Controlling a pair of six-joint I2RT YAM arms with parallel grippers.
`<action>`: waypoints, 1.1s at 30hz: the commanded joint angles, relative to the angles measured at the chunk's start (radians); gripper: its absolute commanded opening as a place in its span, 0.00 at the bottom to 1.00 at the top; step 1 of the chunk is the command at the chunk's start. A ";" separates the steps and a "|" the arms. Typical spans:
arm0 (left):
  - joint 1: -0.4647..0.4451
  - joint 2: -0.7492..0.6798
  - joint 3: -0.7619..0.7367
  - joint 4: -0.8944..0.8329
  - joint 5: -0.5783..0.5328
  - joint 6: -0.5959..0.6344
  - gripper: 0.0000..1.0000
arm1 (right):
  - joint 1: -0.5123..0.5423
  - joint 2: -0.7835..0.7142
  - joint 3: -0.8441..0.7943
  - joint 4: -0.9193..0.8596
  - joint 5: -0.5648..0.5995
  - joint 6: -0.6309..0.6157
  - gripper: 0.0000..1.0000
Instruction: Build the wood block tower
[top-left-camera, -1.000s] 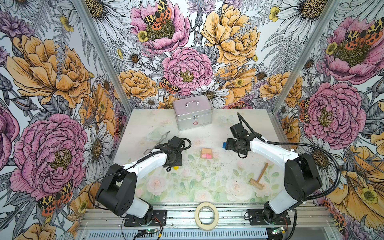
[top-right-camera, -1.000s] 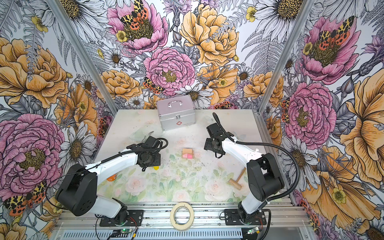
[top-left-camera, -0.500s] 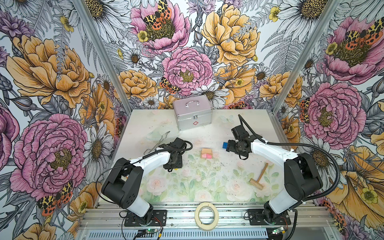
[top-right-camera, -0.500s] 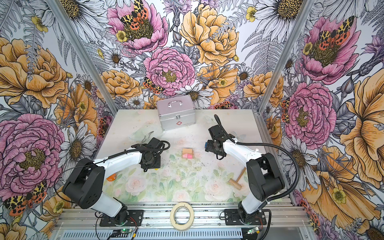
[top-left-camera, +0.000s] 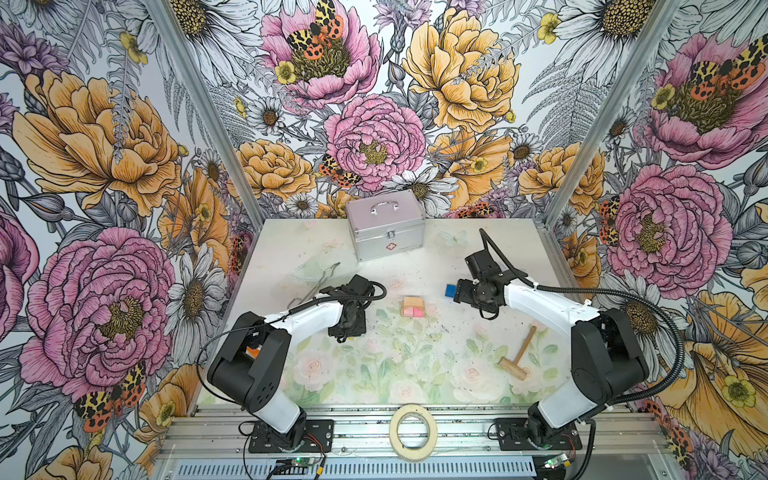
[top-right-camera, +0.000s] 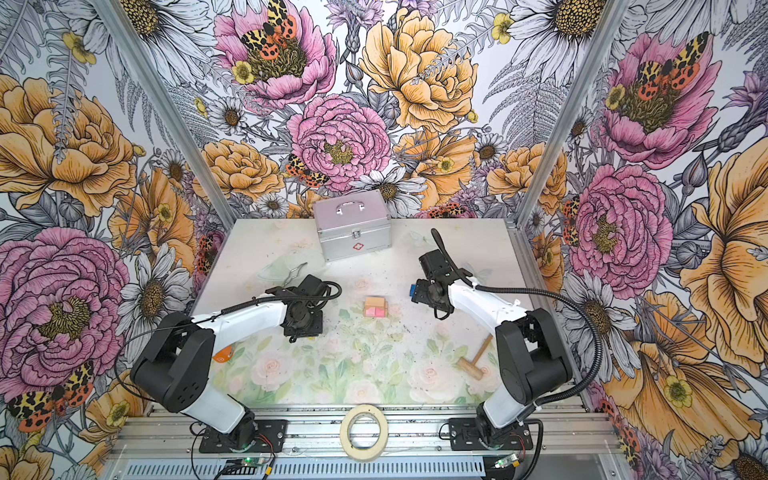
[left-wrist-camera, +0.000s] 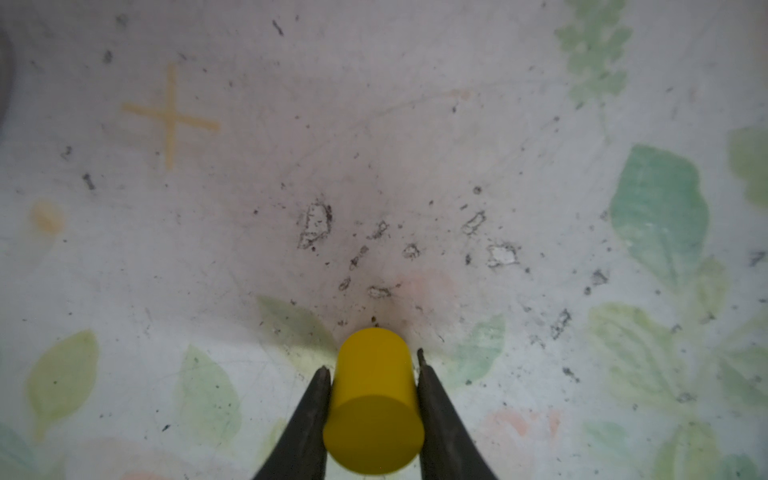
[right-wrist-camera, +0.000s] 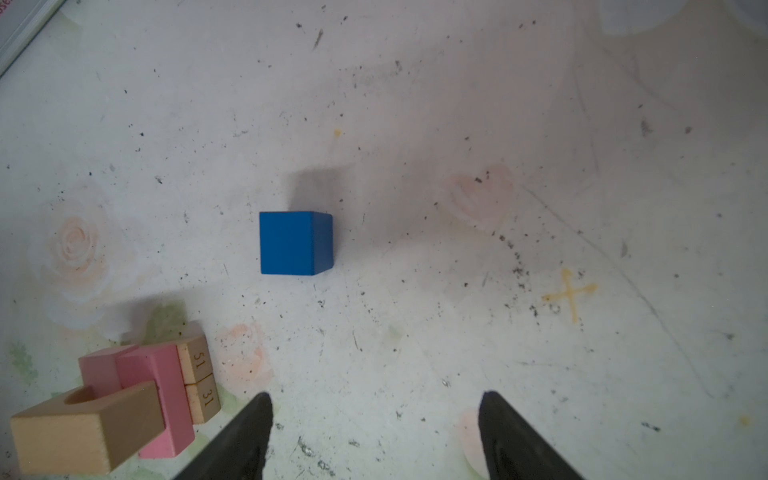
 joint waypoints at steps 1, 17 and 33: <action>-0.005 0.008 0.041 0.004 0.014 0.000 0.23 | -0.007 -0.026 -0.005 0.025 -0.009 -0.007 0.80; 0.008 0.225 0.320 -0.001 0.039 0.084 0.21 | -0.025 -0.037 0.019 0.026 -0.016 -0.042 0.80; 0.009 0.350 0.416 -0.006 0.052 0.095 0.45 | -0.034 0.013 0.036 0.032 -0.030 -0.049 0.80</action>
